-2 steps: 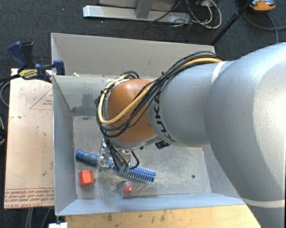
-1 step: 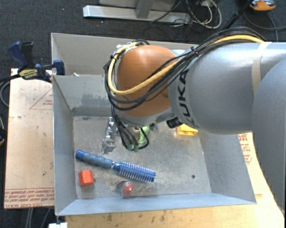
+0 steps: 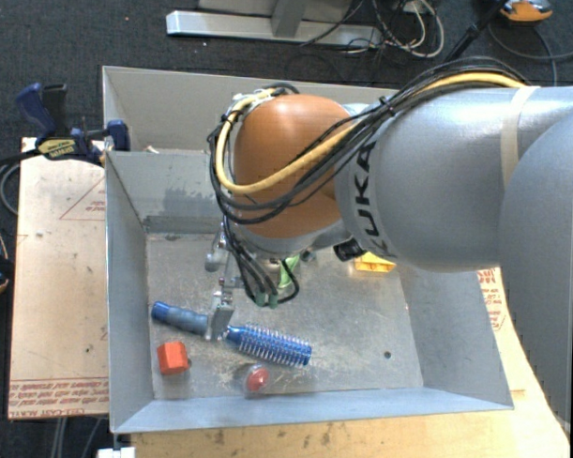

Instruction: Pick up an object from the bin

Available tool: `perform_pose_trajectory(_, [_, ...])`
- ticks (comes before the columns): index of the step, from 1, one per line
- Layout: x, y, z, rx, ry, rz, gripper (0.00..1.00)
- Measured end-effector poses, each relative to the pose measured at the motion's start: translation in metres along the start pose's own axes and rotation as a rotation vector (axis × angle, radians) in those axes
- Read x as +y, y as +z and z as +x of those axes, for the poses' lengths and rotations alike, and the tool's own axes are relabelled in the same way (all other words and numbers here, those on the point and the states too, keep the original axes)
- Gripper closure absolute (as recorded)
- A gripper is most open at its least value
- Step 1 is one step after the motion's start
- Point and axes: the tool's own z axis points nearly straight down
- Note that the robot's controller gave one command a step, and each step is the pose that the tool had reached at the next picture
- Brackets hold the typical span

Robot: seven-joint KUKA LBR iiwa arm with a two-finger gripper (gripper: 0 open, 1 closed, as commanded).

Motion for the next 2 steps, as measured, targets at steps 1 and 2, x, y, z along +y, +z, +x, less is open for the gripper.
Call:
perform_pose_trajectory(1, [-0.07, 0.111, -0.026, 0.006, -0.491, 0.002, 0.0])
perform_pose_trajectory(2, [-0.139, 0.143, -0.048, -0.009, -0.525, -0.007, 0.0])
